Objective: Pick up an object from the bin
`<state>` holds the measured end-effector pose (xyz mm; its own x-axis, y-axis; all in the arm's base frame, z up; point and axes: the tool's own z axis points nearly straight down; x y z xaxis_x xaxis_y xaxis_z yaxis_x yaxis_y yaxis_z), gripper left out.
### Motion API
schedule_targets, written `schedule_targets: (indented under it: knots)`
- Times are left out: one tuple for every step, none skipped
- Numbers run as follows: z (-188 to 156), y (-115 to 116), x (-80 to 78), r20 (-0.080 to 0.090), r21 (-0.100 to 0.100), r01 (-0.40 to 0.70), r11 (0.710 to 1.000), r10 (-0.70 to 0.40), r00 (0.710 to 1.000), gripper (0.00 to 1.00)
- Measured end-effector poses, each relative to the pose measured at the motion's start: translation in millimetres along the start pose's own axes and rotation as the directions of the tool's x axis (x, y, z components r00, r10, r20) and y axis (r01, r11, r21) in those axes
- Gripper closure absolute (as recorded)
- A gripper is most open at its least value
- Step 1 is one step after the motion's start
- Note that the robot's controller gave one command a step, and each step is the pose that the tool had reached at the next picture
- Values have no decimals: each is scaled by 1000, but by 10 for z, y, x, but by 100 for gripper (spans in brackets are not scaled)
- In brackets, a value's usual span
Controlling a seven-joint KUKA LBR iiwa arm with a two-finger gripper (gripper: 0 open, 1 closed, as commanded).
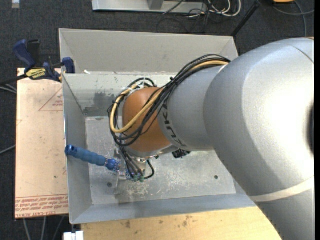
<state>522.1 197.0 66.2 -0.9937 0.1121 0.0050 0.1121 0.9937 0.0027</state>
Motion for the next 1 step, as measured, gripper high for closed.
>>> schedule_targets:
  knots:
    - [-1, 3, -3, 0, -2, -1, 1000, 1, 1000, 0]
